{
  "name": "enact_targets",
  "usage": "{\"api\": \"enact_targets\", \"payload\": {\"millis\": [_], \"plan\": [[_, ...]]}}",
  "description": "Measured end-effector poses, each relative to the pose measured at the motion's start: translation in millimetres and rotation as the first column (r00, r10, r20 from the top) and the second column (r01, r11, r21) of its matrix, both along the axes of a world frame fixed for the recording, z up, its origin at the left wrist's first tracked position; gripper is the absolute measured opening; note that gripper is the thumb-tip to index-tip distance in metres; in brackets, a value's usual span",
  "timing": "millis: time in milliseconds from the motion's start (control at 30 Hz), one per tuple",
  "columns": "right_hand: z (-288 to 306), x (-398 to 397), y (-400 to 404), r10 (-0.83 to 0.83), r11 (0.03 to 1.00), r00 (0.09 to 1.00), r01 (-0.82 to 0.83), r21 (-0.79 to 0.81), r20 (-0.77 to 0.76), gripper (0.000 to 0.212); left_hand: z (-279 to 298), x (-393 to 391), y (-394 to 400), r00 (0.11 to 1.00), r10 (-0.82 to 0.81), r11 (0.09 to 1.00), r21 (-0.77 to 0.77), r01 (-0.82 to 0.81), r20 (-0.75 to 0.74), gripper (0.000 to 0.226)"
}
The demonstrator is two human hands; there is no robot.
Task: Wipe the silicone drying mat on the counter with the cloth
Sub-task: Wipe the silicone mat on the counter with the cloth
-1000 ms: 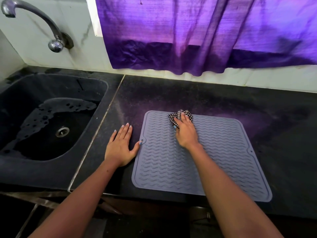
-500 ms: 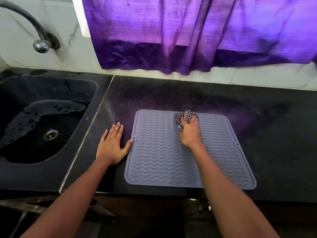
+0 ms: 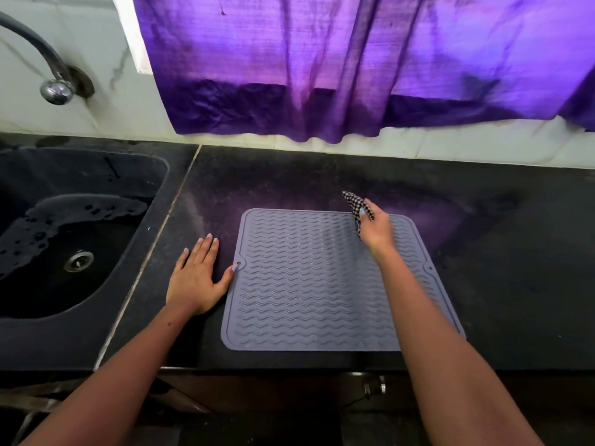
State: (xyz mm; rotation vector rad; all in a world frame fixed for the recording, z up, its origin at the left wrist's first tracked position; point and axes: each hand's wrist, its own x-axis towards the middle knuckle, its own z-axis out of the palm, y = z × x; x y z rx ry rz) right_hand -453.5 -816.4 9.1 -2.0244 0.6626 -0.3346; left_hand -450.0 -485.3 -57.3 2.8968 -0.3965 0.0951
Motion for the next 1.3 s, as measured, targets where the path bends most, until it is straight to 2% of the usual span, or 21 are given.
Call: {"api": "enact_targets", "payload": {"millis": [33, 100, 200, 267, 433, 500, 533, 600, 633, 667, 700, 767, 833, 900, 967, 1000, 1100, 1167, 1233, 1267, 1300], "plan": [[-2, -7, 0, -0.017, 0.991, 1.0, 0.015, -0.132, -0.012, 0.043, 0, 0, 0, 1.0, 0.001, 1.0, 0.0, -0.001, -0.001, 0.095], [-16, -23, 6, 0.025, 0.932, 0.996, -0.054, -0.358, -0.084, 0.049, -1, 0, 0, 1.0, 0.0, 1.0, 0.001, 0.0, -0.005, 0.095], [-50, -40, 17, 0.104, 0.745, 0.962, -0.243, -0.621, -0.252, 0.057, -2, 1, 0, 1.0, -0.007, 1.0, -0.001, 0.007, 0.0, 0.094], [-58, -40, 17, 0.103, 0.694, 0.962, -0.252, -0.674, -0.254, 0.058, -3, 1, 0, 1.0, -0.007, 1.0, -0.004, 0.007, 0.006, 0.094], [-49, -37, 12, 0.152, 0.694, 0.945, -0.311, -0.65, -0.29, 0.056, -3, 1, 0, 1.0, -0.005, 1.0, -0.004, 0.005, 0.011, 0.092], [-39, -33, 8, 0.189, 0.735, 0.936, -0.335, -0.59, -0.296, 0.053, -3, 0, 0, 1.0, -0.003, 1.0, -0.003, 0.003, 0.007, 0.093], [-35, -27, 2, 0.207, 0.809, 0.941, -0.319, -0.493, -0.269, 0.049, -3, 0, 0, 1.0, -0.004, 1.0, -0.004, 0.004, 0.005, 0.093], [-16, -17, -17, 0.186, 0.971, 0.964, -0.209, -0.112, -0.188, 0.033, -3, 1, 2, 1.0, -0.007, 1.0, -0.007, 0.007, -0.005, 0.095], [-7, -16, -29, 0.132, 0.99, 0.983, -0.125, 0.063, -0.128, 0.025, -3, 1, 2, 1.0, -0.006, 1.0, -0.006, 0.006, -0.007, 0.095], [1, -17, -40, 0.057, 0.988, 0.995, -0.045, 0.146, -0.081, 0.027, -2, 1, 2, 1.0, -0.005, 1.0, -0.003, 0.005, -0.007, 0.095], [9, -22, -47, -0.011, 0.993, 0.997, 0.02, 0.117, -0.072, 0.029, -2, 1, 1, 1.0, -0.003, 1.0, -0.001, 0.003, -0.003, 0.096], [7, -33, -50, -0.088, 0.988, 0.993, 0.076, -0.137, -0.084, 0.034, -3, 1, 1, 1.0, 0.004, 1.0, -0.002, -0.004, 0.001, 0.096], [-9, -47, -41, -0.056, 0.948, 0.982, -0.005, -0.319, -0.182, 0.042, -3, 1, 0, 1.0, 0.002, 1.0, -0.005, -0.002, 0.003, 0.096], [-37, -53, -32, 0.022, 0.847, 0.957, -0.172, -0.503, -0.289, 0.052, -3, 2, 1, 1.0, -0.002, 1.0, -0.005, 0.002, 0.01, 0.095], [-51, -53, -32, 0.037, 0.769, 0.94, -0.243, -0.591, -0.339, 0.057, -4, 3, 1, 1.0, -0.006, 1.0, 0.0, 0.006, 0.009, 0.093], [-51, -51, -34, 0.044, 0.767, 0.932, -0.263, -0.585, -0.361, 0.058, -5, 3, 1, 1.0, -0.005, 1.0, 0.001, 0.005, 0.012, 0.093], [-43, -46, -43, 0.113, 0.783, 0.9, -0.342, -0.519, -0.422, 0.059, -5, 2, 1, 1.0, -0.007, 1.0, 0.006, 0.006, 0.012, 0.093], [-34, -43, -48, 0.163, 0.872, 0.918, -0.305, -0.382, -0.361, 0.053, -4, 2, 1, 1.0, -0.007, 1.0, 0.001, 0.007, 0.009, 0.093], [-20, -38, -59, 0.093, 0.995, 0.982, -0.099, -0.026, -0.163, 0.042, -4, 2, 2, 1.0, -0.009, 1.0, 0.007, 0.009, 0.004, 0.094], [-9, -36, -64, -0.005, 0.978, 0.998, 0.019, 0.208, -0.065, 0.036, -3, 2, 1, 1.0, -0.008, 1.0, 0.01, 0.008, 0.004, 0.095], [-2, -33, -73, -0.119, 0.934, 0.993, 0.108, 0.341, 0.013, 0.034, -3, 2, 1, 1.0, -0.008, 1.0, 0.011, 0.008, 0.004, 0.095]]}}
